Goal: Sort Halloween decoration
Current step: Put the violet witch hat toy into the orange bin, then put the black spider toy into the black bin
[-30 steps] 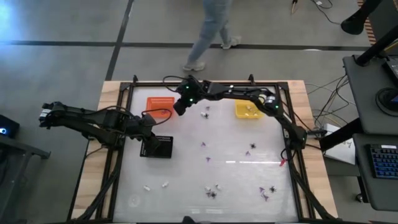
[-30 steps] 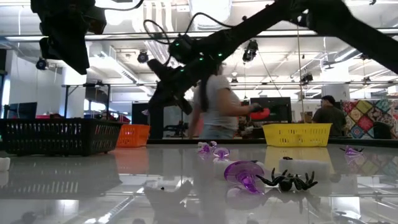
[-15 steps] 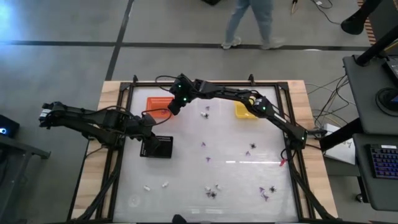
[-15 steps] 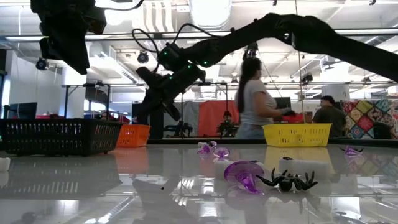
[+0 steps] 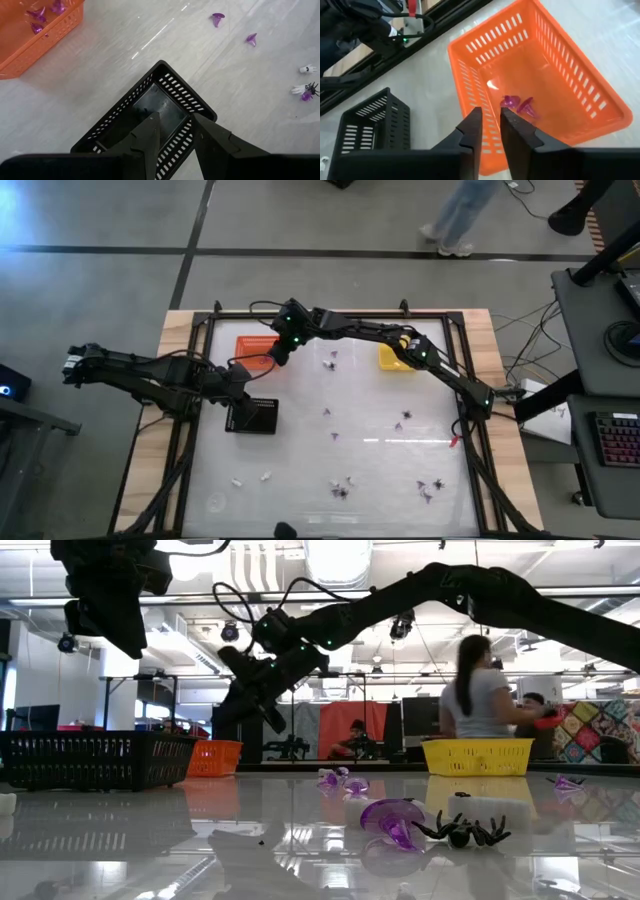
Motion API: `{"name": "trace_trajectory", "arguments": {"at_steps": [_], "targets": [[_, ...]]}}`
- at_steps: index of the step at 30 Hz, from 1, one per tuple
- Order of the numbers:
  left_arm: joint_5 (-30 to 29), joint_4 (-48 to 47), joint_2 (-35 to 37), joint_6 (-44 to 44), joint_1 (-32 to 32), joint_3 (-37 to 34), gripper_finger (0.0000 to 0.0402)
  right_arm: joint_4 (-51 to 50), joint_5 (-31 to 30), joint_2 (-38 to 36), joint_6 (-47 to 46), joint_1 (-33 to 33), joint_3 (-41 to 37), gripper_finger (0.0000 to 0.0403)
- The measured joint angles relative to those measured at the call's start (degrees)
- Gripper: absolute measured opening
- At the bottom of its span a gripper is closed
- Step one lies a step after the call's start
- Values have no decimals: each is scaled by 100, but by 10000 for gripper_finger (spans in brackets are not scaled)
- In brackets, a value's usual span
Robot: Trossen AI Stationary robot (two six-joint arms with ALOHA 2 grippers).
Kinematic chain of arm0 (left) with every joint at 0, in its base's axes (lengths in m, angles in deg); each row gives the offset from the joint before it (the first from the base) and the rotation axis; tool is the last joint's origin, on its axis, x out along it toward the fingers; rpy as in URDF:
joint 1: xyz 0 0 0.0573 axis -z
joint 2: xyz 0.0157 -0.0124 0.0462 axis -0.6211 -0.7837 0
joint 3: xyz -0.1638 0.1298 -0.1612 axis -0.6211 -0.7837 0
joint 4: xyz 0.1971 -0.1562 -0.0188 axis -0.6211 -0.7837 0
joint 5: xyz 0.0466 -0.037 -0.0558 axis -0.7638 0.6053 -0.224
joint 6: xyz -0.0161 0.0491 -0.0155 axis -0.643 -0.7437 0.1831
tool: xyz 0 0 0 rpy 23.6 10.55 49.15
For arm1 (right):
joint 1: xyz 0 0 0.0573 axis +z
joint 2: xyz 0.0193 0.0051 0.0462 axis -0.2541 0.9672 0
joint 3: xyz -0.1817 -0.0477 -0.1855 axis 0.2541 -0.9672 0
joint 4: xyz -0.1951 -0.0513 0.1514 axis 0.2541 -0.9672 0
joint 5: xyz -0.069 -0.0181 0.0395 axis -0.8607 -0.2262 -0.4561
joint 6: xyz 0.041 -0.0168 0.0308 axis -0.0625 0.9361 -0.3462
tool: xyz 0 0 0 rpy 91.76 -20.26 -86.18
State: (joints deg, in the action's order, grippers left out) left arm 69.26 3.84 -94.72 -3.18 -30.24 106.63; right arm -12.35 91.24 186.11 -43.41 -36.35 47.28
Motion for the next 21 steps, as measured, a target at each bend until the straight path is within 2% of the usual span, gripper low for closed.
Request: {"name": "trace_trajectory", "arguments": {"at_steps": [5,12,21], "targets": [[0,0,0,2,0,1,96,-343,6,-55,89,-38,0,87],[228,65,0,2,6,0,96,-1987,4,-634,1225,-166,0,98],[804,73,0,-589,10,-1,96,-3964,-13,-1496,1973,-164,0,91]]}}
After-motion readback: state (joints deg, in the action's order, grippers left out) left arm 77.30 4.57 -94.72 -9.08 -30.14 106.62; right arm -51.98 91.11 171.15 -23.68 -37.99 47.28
